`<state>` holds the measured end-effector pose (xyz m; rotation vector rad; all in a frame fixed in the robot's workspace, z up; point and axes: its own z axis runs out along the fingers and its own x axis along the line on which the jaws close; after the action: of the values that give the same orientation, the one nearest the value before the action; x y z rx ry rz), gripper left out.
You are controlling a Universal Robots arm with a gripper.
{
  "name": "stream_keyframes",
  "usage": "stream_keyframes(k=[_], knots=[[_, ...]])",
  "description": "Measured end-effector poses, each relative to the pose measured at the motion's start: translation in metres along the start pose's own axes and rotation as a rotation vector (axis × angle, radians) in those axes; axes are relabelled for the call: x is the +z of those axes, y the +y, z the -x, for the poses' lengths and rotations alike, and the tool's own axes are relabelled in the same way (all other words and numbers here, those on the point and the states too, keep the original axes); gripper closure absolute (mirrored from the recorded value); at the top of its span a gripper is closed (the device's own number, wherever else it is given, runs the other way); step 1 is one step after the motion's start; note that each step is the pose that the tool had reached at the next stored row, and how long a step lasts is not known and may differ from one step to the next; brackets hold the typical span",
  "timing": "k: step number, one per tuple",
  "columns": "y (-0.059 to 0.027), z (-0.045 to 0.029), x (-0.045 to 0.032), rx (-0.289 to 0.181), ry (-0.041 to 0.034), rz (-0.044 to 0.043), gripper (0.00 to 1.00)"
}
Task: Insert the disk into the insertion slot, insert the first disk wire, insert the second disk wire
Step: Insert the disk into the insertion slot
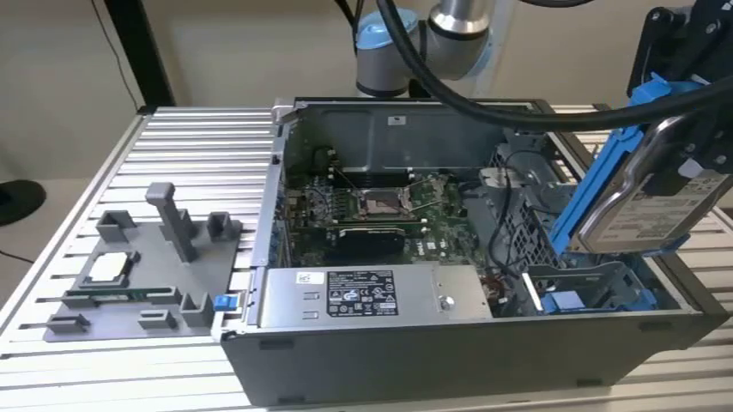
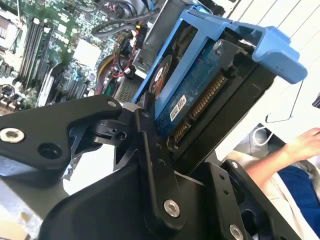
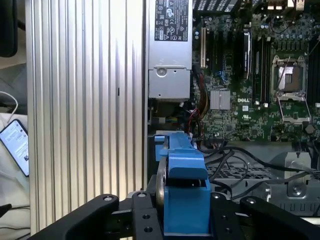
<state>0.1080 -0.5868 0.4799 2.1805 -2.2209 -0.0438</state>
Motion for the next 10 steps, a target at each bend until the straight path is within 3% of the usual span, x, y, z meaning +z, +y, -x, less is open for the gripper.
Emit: stream_keyframes(k=[10], knots=[[-0.0064, -0.0001, 0.0148, 0.001, -0.0001, -0.0007, 1.00]])
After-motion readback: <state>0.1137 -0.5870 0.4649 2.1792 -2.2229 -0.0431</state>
